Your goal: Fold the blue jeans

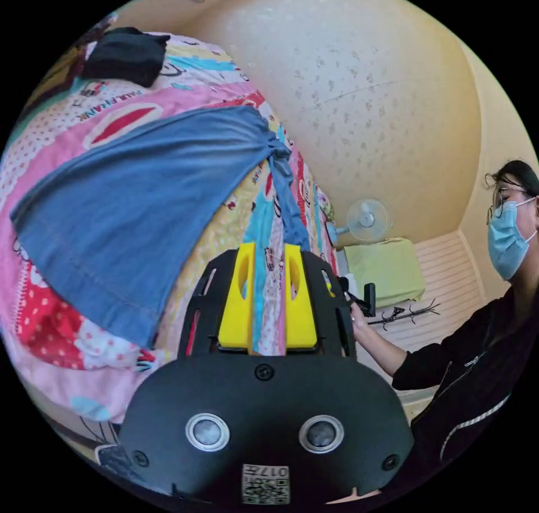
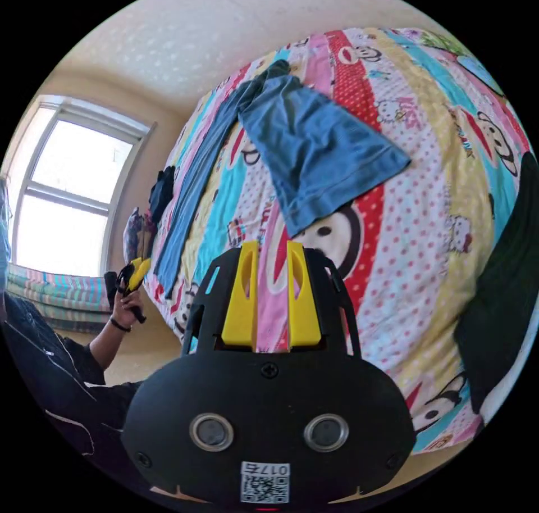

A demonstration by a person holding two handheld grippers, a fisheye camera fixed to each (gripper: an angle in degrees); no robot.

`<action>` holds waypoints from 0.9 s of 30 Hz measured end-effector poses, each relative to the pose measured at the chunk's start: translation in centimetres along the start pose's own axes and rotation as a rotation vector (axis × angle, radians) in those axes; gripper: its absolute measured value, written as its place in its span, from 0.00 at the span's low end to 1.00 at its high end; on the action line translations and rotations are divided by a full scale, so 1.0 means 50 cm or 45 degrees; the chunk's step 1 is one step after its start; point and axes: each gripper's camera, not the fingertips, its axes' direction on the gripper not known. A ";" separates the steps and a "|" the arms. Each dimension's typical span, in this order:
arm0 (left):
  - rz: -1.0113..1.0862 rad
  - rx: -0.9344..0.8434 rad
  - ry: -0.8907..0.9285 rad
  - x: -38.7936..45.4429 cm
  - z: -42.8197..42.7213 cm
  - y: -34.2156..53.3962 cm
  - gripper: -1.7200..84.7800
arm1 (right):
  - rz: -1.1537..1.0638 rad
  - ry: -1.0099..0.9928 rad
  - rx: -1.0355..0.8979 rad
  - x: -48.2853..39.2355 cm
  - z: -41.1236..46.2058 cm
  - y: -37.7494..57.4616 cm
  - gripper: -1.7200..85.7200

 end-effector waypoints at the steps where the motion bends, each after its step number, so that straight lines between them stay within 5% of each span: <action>1: 0.005 -0.070 0.063 0.029 0.119 -0.008 0.16 | 0.000 0.015 0.033 0.017 -0.017 -0.017 0.12; 7: -0.248 -0.239 0.206 0.144 0.576 -0.058 0.17 | -0.043 0.048 0.188 0.114 -0.080 -0.171 0.13; 10: -0.253 -0.293 -0.030 0.194 0.680 -0.063 0.17 | -0.069 0.120 0.168 0.119 -0.059 -0.212 0.14; 13: -0.140 -0.368 -0.326 0.246 0.727 -0.050 0.16 | -0.148 0.189 0.114 0.133 -0.019 -0.219 0.16; 16: -0.123 -0.279 -0.389 0.264 0.719 -0.036 0.16 | -0.101 0.108 -0.001 0.175 0.029 -0.201 0.15; 21: -0.272 -0.096 -0.332 0.239 0.690 -0.012 0.10 | -0.072 0.000 0.022 0.168 0.037 -0.143 0.07; 27: -0.320 -0.419 0.069 0.231 0.671 -0.059 0.02 | -0.269 0.150 0.044 0.001 -0.018 -0.052 0.05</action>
